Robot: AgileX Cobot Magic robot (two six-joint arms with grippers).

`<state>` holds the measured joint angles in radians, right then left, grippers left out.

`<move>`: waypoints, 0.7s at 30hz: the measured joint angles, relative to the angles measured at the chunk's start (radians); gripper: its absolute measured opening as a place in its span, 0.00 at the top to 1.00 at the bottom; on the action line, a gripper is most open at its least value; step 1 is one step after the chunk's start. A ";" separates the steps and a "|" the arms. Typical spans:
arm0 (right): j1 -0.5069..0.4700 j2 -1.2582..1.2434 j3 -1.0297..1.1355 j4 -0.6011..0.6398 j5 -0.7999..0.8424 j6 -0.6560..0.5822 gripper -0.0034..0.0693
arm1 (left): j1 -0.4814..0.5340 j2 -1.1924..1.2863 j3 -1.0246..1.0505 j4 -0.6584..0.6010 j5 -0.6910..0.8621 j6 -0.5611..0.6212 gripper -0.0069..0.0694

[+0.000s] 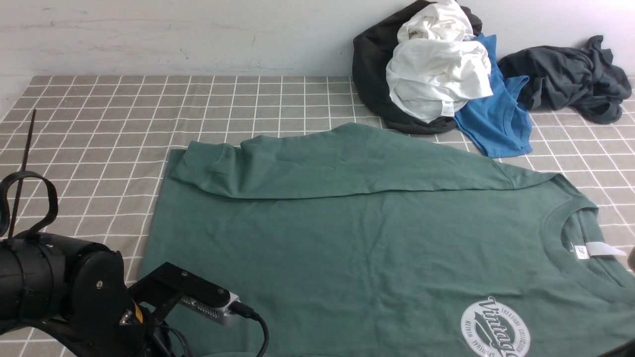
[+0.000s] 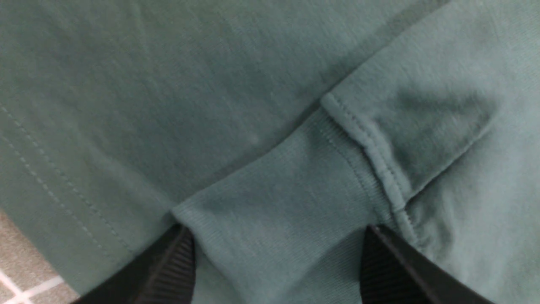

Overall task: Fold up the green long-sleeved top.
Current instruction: Use the left arm to clamp the cuff closest to it

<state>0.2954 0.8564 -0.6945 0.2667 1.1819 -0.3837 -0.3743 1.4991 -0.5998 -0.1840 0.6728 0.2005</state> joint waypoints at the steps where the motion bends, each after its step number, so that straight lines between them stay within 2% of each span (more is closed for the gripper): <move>1: 0.000 0.000 0.000 0.000 0.000 0.000 0.97 | 0.000 0.000 0.000 0.000 0.000 0.000 0.29; 5: 0.000 0.000 0.000 0.000 0.000 0.000 0.97 | 0.000 0.000 0.000 0.000 -0.007 0.000 0.43; 8: 0.000 0.000 0.000 0.000 0.000 0.000 0.97 | 0.000 0.000 0.000 0.000 -0.015 0.000 0.59; 9: 0.000 0.000 0.000 0.000 0.000 0.000 0.97 | 0.000 0.000 0.000 -0.001 -0.015 0.000 0.61; 12: 0.000 0.000 0.000 0.000 0.000 0.000 0.97 | 0.000 0.000 0.000 -0.018 -0.017 0.001 0.79; 13: 0.000 0.000 0.000 0.000 0.000 0.000 0.97 | 0.000 0.000 0.000 -0.020 -0.017 0.003 0.80; 14: 0.000 0.000 0.000 0.000 0.000 0.000 0.97 | 0.000 0.000 0.000 -0.026 -0.017 0.009 0.85; 21: 0.000 0.000 -0.001 -0.001 0.000 0.001 0.97 | 0.000 -0.016 -0.049 -0.028 0.037 0.031 0.88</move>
<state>0.2954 0.8564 -0.6952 0.2657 1.1814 -0.3829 -0.3743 1.4831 -0.6487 -0.2119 0.7100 0.2311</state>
